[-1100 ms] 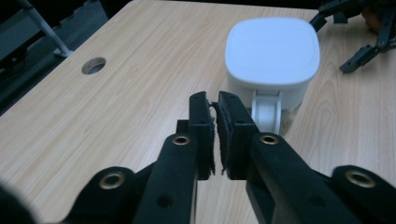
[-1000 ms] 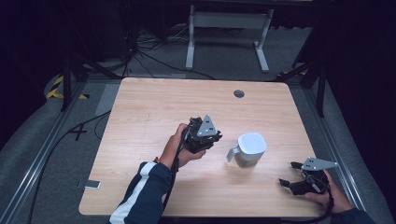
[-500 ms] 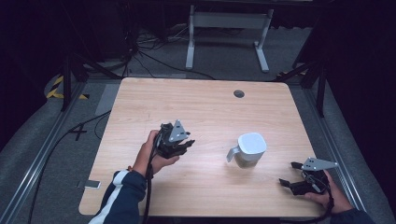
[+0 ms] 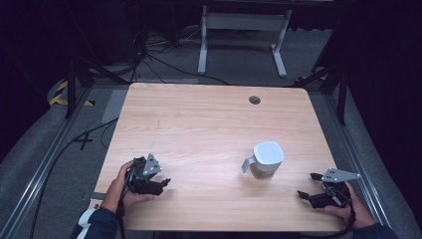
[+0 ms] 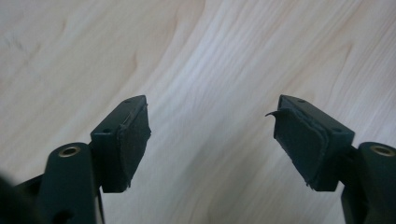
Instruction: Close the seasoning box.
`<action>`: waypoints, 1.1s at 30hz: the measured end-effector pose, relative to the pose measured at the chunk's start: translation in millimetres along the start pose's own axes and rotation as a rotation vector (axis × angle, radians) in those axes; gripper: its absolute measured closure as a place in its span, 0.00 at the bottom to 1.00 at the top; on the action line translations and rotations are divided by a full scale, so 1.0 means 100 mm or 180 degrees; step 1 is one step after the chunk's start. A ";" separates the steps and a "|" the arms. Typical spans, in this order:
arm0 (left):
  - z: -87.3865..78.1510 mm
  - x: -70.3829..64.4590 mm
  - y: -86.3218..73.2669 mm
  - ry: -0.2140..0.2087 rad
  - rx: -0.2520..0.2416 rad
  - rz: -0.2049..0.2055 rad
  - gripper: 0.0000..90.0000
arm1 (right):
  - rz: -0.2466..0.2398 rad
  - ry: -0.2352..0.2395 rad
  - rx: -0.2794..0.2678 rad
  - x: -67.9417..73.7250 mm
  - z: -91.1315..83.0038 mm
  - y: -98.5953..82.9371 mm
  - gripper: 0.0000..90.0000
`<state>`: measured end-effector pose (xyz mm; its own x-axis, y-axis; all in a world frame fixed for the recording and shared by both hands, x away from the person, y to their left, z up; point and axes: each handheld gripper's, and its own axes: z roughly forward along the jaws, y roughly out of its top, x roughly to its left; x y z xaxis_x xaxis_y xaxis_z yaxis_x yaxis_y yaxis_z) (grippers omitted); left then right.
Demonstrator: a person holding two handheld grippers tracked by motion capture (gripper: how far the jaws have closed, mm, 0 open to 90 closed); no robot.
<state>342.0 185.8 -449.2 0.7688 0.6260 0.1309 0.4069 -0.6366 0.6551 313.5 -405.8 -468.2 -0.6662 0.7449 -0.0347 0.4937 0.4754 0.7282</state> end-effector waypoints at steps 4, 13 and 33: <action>0.04 0.04 -0.24 0.0057 0.0028 -0.0133 0.26 | 0.0005 -0.0002 0.0001 0.00 -0.01 0.00 0.12; 0.08 0.13 -0.43 -0.0085 -0.0216 -0.0590 0.17 | 0.0012 -0.0014 -0.0002 0.00 -0.01 -0.01 0.12; 0.08 0.13 -0.43 -0.0059 -0.0226 -0.0622 0.17 | 0.0003 -0.0010 -0.0002 0.00 -0.01 -0.01 0.12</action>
<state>339.0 217.6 -481.7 0.6878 0.7257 -0.0171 0.5139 -0.4702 0.7176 312.6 -406.5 -468.2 -0.6640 0.7468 -0.0360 0.4940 0.4743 0.7286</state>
